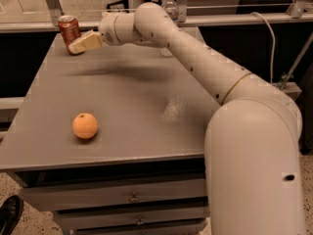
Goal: Move coke can near orange
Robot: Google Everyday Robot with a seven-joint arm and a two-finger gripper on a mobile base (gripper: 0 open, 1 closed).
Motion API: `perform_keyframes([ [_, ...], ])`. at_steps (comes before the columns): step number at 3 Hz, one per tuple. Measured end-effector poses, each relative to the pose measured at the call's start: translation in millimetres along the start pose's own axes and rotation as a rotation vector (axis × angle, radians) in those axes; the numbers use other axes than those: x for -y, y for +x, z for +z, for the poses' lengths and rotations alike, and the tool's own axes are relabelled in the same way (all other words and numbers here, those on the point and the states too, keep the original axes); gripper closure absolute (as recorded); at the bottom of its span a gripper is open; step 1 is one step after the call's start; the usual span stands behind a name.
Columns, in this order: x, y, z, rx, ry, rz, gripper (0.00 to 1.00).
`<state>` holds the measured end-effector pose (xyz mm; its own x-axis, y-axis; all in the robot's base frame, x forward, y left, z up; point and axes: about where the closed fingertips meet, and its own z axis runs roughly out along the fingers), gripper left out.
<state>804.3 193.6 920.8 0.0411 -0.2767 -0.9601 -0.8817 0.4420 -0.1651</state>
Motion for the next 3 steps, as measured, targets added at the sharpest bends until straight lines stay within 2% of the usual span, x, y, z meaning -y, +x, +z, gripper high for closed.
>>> perform_keyframes([
  [1,-1.1,4.0,36.7,0.015,0.021,0.04,0.0],
  [3,-16.6,3.4,96.1,0.025,-0.022,0.075,0.0],
])
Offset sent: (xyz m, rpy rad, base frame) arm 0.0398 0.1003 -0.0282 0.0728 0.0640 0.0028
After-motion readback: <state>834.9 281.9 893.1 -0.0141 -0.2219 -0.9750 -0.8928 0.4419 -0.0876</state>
